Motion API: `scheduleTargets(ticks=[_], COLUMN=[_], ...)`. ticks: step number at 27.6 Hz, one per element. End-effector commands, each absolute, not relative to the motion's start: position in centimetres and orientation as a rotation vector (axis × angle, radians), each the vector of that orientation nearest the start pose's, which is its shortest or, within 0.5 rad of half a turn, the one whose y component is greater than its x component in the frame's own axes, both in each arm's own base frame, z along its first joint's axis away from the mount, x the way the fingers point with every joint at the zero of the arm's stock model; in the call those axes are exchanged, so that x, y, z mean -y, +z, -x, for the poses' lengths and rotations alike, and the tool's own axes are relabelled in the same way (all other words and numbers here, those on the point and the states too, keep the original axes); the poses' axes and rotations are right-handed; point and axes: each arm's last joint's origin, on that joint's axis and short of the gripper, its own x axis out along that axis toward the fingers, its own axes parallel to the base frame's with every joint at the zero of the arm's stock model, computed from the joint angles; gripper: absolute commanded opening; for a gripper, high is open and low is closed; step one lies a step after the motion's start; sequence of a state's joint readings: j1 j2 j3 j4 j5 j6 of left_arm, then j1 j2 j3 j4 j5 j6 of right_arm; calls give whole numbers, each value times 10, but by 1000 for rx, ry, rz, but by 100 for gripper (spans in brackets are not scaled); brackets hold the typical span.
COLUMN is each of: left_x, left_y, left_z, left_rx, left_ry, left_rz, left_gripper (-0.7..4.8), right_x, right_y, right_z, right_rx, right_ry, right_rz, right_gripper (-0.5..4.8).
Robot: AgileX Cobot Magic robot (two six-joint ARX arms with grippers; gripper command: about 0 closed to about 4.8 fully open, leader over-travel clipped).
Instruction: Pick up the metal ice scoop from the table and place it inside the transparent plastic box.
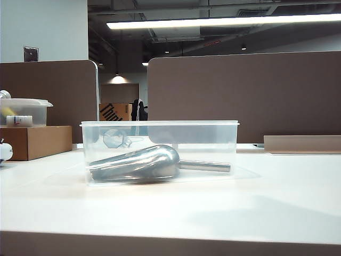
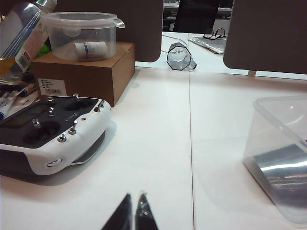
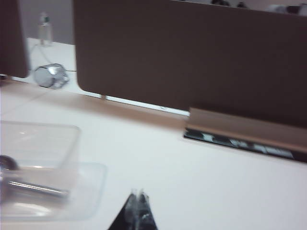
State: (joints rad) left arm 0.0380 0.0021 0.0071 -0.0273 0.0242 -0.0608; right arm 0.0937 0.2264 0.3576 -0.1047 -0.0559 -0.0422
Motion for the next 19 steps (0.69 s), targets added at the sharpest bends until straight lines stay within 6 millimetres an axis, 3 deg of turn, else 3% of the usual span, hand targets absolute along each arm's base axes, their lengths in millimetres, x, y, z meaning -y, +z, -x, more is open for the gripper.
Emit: scheduleTargets(ticks=[1,11,19], left_x=[-3,-3,-3], left_y=[164,164,164], left_z=[-97,-97,-97], left_rx=[-17,-17,-17], left_ry=[12,12,11], left_rz=[61,61,61], left_gripper=[21,21,21], right_x=[-6,-4,-4], right_y=[237,184,170], right_z=[-93,-93,-97], right_rx=[63,51,56], right_ry=[104,100,98], right_rz=[-8,-103,-100], right_gripper=[-8,-8,-8])
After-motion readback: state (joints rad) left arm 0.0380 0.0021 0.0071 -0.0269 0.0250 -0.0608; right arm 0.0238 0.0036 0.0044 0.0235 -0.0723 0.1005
